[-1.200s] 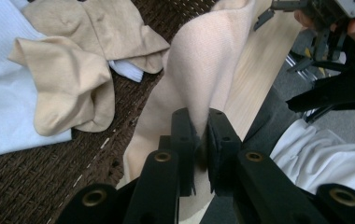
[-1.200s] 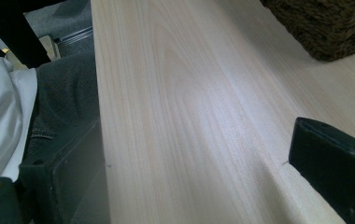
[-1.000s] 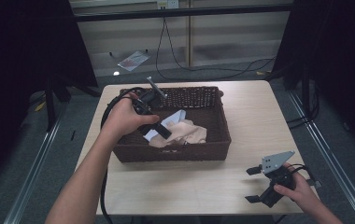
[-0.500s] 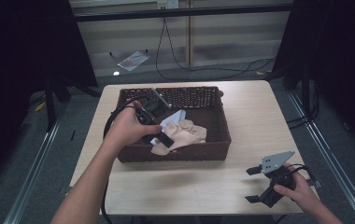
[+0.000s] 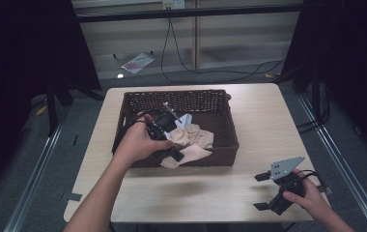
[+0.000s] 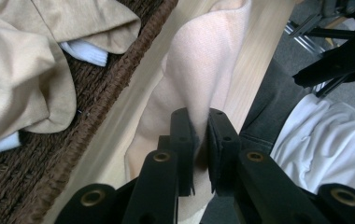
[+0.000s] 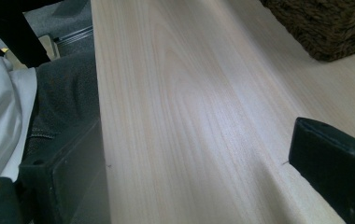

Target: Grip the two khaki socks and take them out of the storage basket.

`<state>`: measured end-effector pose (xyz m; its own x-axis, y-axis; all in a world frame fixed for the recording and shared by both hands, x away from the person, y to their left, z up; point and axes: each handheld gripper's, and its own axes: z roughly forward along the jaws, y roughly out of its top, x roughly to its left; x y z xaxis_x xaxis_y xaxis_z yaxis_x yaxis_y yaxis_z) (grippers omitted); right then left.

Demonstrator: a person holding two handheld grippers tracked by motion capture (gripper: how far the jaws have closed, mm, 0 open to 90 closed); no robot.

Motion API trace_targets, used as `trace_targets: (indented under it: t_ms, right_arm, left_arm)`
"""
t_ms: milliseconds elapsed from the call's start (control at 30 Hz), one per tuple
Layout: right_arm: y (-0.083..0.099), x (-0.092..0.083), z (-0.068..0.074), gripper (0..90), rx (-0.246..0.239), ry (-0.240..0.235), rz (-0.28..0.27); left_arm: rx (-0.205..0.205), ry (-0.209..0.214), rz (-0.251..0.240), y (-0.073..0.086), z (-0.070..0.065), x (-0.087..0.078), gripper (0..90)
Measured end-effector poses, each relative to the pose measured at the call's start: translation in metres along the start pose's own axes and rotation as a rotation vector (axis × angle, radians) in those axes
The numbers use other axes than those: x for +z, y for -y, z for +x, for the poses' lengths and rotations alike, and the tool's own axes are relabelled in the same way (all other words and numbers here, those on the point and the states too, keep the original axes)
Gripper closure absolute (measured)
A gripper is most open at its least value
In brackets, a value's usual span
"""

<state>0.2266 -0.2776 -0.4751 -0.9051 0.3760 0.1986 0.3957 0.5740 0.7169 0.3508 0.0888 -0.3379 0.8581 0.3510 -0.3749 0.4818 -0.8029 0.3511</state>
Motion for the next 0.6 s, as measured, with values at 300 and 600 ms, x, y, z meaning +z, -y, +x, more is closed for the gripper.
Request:
trace_targets:
  t_ms: [300, 600]
  right_arm:
    - [0.000, -0.001, 0.000, 3.1, -0.005, 0.004, 0.000]
    - [0.000, -0.001, 0.000, 3.1, -0.007, 0.006, -0.001]
  left_arm:
    - [0.028, 0.033, -0.008, 0.005, -0.007, 0.022, 82.2]
    - [0.026, 0.019, 0.002, 0.011, -0.006, 0.040, 80.0]
